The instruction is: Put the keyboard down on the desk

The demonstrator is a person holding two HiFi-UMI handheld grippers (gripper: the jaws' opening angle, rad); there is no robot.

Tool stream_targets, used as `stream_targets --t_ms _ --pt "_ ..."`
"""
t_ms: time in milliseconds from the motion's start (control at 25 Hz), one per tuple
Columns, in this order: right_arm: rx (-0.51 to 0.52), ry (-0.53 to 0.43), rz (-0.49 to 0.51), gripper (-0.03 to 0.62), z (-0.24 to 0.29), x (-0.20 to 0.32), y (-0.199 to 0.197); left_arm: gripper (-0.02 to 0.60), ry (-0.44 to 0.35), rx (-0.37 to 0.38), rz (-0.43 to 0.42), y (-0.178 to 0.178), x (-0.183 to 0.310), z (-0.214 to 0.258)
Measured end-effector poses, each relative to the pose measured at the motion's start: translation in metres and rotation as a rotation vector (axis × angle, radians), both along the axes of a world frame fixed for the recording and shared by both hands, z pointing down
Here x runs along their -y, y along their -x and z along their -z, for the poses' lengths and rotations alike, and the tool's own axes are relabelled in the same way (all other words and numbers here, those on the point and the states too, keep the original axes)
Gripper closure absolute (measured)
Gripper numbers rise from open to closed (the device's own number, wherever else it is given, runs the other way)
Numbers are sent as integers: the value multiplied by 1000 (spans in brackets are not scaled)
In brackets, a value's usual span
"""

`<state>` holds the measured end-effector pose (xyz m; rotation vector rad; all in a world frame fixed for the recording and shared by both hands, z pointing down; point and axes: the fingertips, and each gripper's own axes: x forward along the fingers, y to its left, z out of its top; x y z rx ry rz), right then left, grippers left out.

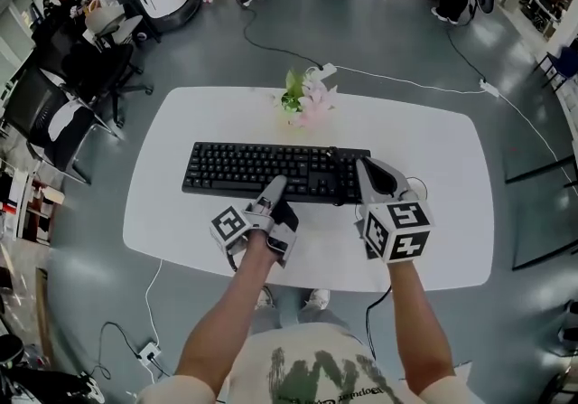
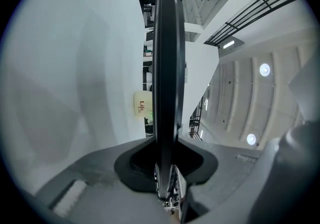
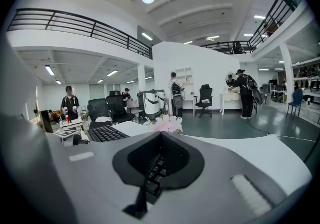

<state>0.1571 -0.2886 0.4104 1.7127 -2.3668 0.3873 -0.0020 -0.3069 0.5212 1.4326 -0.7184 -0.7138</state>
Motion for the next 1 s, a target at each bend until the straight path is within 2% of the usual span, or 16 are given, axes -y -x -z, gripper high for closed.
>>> stream_targets --t_ms 160,320,640,1000 --pt "1 20 13 595 -10 1 8 494 51 -43 8 -1 -1 -20" --pt "-7 43 29 595 -20 2 12 494 54 -13 -3 -3 0 -32" --pt "-17 79 45 595 -39 7 16 493 102 -7 -7 -6 5 -58" --pt "-18 96 68 595 -48 9 19 494 121 7 4 -8 8 -73"
